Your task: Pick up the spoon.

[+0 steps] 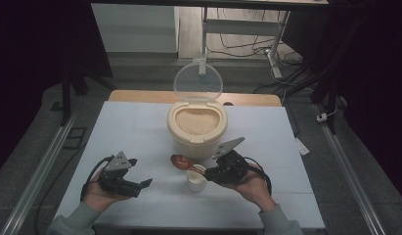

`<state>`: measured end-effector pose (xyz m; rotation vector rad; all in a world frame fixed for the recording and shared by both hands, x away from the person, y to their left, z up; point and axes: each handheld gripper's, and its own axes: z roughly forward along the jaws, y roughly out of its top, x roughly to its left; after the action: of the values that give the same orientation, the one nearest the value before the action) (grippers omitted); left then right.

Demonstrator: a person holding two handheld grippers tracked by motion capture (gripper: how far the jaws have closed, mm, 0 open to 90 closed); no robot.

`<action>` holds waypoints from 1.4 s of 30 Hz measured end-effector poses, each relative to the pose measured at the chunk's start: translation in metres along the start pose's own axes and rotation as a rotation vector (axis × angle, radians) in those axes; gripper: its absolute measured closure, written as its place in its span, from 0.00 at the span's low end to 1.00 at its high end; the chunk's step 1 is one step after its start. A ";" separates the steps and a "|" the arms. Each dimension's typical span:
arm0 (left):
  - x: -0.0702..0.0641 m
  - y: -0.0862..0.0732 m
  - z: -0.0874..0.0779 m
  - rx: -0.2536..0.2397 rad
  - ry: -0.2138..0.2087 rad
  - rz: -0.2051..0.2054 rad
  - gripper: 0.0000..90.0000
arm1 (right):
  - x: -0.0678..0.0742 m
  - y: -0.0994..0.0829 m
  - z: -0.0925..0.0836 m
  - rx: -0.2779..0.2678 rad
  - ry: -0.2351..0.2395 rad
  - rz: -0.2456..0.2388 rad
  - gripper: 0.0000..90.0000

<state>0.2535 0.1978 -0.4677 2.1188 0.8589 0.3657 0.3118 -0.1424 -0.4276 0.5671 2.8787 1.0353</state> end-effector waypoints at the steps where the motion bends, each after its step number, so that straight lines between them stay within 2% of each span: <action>1: -0.003 0.006 -0.001 -0.009 -0.005 0.017 0.13 | 0.000 0.000 0.000 0.005 0.001 -0.004 0.89; 7: -0.026 0.039 -0.006 -0.037 -0.051 0.130 0.15 | 0.002 0.001 0.002 0.007 0.010 -0.011 0.89; 11: -0.037 0.059 -0.003 -0.022 -0.080 0.206 0.17 | 0.005 0.002 0.004 0.007 0.015 -0.022 0.89; 18: -0.044 0.084 0.015 0.029 -0.122 0.267 0.19 | 0.006 0.003 0.006 0.012 0.026 -0.039 0.89; 21: -0.047 0.090 0.022 0.063 -0.137 0.295 0.21 | 0.008 0.003 0.007 0.016 0.029 -0.047 0.89; 27: -0.052 0.099 0.039 0.148 -0.207 0.350 0.26 | 0.010 0.005 0.008 0.019 0.036 -0.073 0.89; 32: -0.054 0.102 0.050 0.211 -0.238 0.384 0.32 | 0.014 0.006 0.008 0.021 0.042 -0.101 0.89; 42: -0.056 0.103 0.060 0.260 -0.295 0.435 0.43 | 0.018 0.007 0.008 0.019 0.047 -0.152 0.89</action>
<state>0.2903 0.0787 -0.4242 2.5221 0.2812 0.1580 0.2986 -0.1260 -0.4275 0.3218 2.9203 1.0134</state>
